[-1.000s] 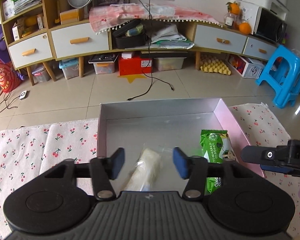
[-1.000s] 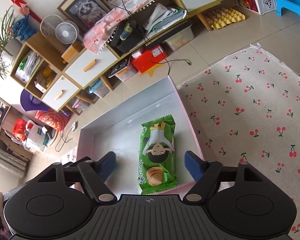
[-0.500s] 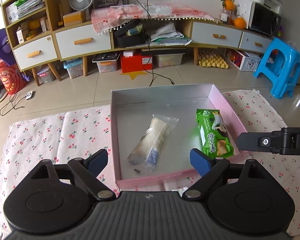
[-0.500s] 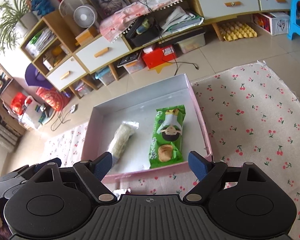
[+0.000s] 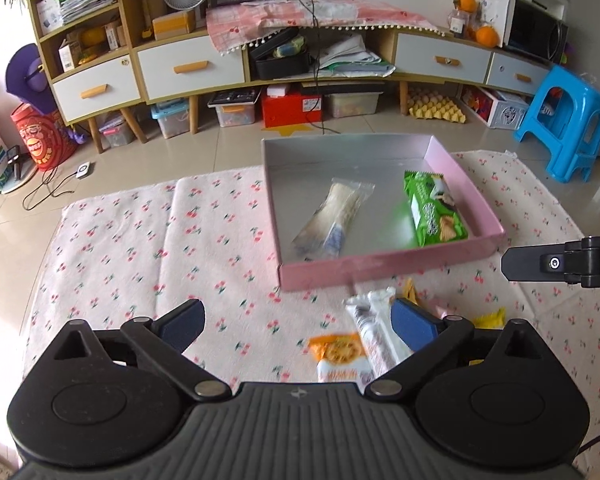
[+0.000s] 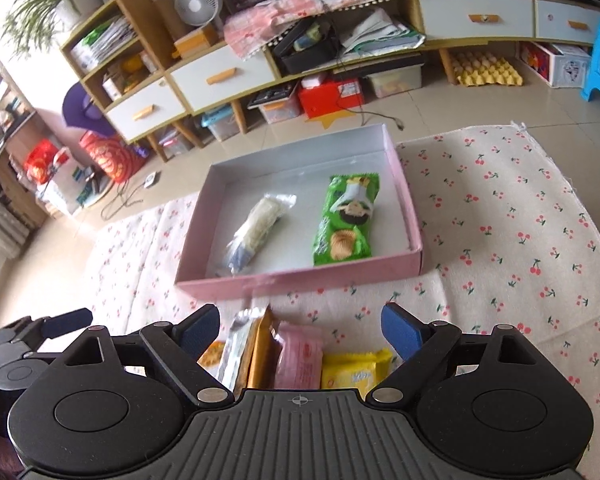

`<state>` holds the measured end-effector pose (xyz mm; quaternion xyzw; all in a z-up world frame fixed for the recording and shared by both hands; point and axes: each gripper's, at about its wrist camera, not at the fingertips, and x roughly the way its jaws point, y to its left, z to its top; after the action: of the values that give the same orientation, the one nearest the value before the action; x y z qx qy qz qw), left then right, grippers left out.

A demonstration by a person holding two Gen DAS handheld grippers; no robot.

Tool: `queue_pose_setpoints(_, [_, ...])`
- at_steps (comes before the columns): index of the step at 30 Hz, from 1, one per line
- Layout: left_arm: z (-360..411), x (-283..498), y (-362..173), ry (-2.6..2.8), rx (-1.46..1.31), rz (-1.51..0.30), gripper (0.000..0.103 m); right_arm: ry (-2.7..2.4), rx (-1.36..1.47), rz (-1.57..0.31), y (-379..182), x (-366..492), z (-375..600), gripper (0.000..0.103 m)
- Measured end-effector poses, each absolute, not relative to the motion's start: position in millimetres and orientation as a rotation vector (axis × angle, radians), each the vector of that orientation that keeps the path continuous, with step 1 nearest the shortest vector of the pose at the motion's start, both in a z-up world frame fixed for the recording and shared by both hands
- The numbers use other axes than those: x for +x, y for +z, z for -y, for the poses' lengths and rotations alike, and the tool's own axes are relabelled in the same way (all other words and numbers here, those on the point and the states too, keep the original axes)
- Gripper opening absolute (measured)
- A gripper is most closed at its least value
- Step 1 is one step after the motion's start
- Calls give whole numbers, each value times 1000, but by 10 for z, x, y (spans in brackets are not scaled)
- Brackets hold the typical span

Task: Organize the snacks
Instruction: 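Grasp the red-and-white candy bag with the left tool while the right tool grasps the white packet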

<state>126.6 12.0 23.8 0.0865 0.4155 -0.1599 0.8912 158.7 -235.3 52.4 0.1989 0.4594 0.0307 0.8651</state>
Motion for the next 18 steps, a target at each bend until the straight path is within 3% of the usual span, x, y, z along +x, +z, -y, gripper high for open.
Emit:
queue_pose_setpoints(11, [-483,1028,-35,-303,93,-974,100,132,382,-1092,357,1328,2132,90])
queue_pose_setpoints(18, [-612,916,-152,-323,93,-1003,94,155,395,-1158,214,1165,1916,90])
